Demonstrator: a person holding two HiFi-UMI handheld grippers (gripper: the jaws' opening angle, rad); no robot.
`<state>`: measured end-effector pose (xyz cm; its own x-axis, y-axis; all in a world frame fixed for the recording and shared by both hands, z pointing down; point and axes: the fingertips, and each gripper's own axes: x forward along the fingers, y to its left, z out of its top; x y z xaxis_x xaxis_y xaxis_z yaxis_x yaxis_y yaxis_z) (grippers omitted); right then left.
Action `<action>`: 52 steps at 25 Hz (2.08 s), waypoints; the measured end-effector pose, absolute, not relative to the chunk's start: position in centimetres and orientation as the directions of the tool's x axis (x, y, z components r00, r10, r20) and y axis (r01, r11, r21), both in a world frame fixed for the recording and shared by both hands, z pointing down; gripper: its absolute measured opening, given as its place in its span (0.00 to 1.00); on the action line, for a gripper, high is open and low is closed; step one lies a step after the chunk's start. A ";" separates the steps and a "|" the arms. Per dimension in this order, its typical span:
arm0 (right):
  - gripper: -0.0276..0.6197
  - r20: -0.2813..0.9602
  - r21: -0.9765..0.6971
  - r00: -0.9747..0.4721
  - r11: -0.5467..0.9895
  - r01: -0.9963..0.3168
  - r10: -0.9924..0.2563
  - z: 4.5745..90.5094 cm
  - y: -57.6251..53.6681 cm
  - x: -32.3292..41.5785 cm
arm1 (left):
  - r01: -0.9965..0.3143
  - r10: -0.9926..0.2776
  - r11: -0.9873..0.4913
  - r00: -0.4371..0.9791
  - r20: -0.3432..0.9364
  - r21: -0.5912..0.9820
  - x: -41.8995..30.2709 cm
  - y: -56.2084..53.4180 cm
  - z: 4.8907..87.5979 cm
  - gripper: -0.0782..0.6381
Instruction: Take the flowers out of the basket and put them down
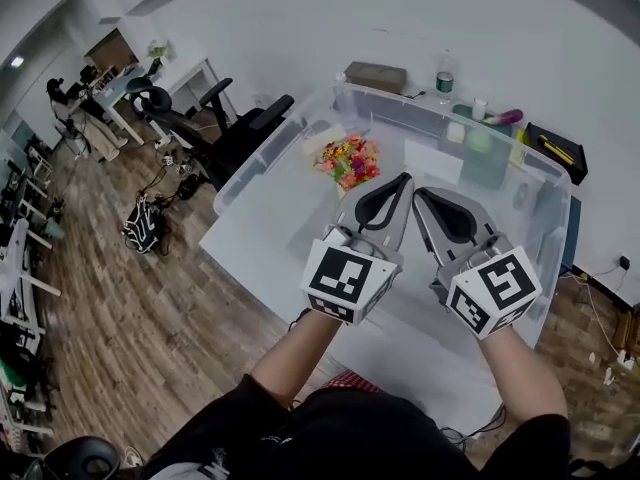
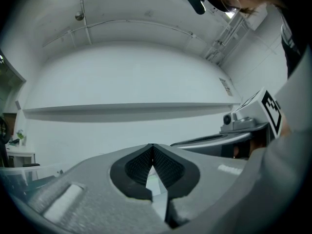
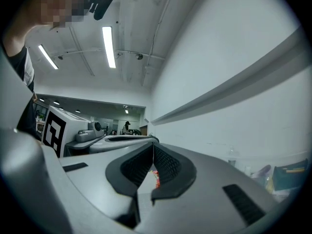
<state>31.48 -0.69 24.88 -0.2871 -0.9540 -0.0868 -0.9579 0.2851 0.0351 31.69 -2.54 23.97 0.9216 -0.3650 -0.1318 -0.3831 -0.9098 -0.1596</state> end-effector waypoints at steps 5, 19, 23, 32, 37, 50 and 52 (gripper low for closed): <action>0.06 -0.076 0.032 -0.291 0.289 -0.957 -0.954 25.2 -0.7 31.5 | -0.393 -0.380 -0.907 0.918 -0.112 -0.148 31.8 -2.6 24.3 0.10; 0.06 -0.006 0.205 -0.323 0.315 -0.927 -0.946 23.2 -1.8 31.7 | -0.360 -0.330 -0.921 0.924 -0.195 -0.147 31.1 -2.4 22.1 0.10; 0.06 0.008 0.277 -0.378 0.365 -0.889 -0.926 22.4 -3.0 31.5 | -0.380 -0.344 -0.902 0.919 -0.191 -0.207 30.8 -3.8 21.0 0.10; 0.06 0.086 0.459 -0.502 0.481 -0.747 -0.860 20.3 -6.0 30.8 | -0.361 -0.336 -0.893 0.932 -0.137 -0.267 30.8 -6.3 20.6 0.10; 0.06 0.070 0.414 -0.537 0.514 -0.751 -0.841 20.9 -7.8 31.3 | -0.353 -0.341 -0.883 0.936 -0.093 -0.310 30.1 -8.2 20.9 0.10; 0.06 0.136 0.253 -0.548 0.564 -0.786 -0.825 27.3 -13.3 33.7 | -0.342 -0.366 -0.893 0.930 0.027 -0.293 28.3 -15.2 23.9 0.10; 0.06 0.149 0.225 -0.552 0.571 -0.789 -0.821 28.4 -14.2 33.8 | -0.279 -0.305 -0.919 0.951 0.055 -0.279 28.9 -15.4 24.7 0.10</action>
<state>33.79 -14.24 28.45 -0.5516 -0.8207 0.1490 -0.7893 0.5714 0.2250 28.94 -15.44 24.74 0.9509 -0.3048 0.0545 -0.2785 -0.9189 -0.2794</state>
